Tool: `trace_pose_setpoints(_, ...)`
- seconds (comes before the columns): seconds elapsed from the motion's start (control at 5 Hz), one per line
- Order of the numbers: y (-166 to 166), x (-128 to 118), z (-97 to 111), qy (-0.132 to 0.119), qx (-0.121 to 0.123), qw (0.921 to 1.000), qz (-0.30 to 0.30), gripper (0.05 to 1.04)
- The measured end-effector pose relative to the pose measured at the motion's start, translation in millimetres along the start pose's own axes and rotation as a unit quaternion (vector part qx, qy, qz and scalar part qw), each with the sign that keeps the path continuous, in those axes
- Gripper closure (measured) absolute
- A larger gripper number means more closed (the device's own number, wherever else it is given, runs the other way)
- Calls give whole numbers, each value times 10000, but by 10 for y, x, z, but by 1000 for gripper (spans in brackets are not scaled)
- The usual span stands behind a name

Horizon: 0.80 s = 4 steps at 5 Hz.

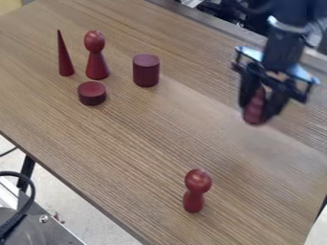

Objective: Move the cone to the left

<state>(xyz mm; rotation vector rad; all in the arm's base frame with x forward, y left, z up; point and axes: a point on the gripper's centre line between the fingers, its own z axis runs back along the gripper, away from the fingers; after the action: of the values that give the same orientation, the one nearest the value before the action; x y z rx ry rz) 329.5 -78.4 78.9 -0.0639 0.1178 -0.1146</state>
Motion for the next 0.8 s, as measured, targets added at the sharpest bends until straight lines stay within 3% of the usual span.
trace_pose_setpoints(0.2, 445, 234, 125, -244, -200, 9976, 623, 582)
trace_pose_setpoints(0.4, 953, 383, 27, -100, -224, 9922, 1225, 582)
trace_pose_setpoints(0.8, 1413, 474, -190, 133, -124, 9810, 1934, 582)
